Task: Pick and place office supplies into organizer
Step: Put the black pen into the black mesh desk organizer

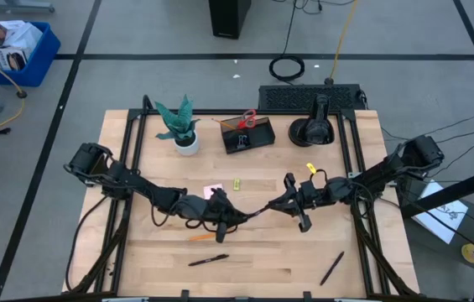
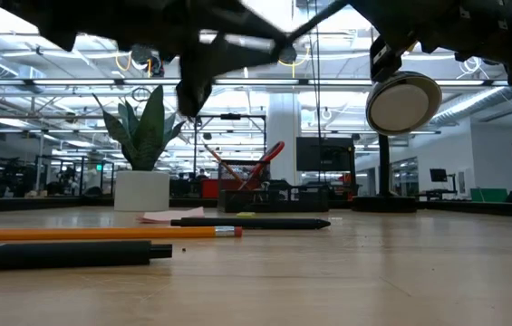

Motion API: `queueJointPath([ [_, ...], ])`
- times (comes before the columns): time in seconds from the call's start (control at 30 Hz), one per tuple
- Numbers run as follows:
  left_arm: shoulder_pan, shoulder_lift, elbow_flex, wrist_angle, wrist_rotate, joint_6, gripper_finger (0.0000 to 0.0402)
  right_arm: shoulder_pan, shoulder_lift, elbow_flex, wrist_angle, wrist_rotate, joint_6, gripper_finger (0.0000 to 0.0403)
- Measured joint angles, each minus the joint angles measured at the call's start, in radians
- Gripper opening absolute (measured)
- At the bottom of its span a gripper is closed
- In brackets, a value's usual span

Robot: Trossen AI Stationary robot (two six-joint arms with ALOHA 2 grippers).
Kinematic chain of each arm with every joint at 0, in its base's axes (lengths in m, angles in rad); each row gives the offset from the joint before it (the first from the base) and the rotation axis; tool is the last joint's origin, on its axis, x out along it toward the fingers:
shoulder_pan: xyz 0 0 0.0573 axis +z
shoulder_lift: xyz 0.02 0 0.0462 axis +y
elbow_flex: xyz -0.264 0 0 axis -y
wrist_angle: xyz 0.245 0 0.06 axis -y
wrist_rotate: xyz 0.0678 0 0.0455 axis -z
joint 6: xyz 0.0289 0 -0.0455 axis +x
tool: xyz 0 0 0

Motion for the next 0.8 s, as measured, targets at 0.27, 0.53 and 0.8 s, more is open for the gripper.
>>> queueJointPath([
  [0.27, -0.011, 0.0, -0.001, -0.238, -0.013, -0.084, 0.0177, 0.002, -0.001, 0.0, -0.073, 0.051, 0.008, 0.0027],
  [0.53, -0.093, 0.0, -0.002, -0.283, -0.11, -0.114, 0.0204, -0.034, -0.001, 0.0, -0.087, 0.132, -0.062, 0.0027],
  [0.8, -0.219, 0.0, -0.002, -0.284, -0.377, -0.113, 0.0202, -0.101, 0.0, 0.147, -0.311, 0.133, -0.152, 0.0027],
])
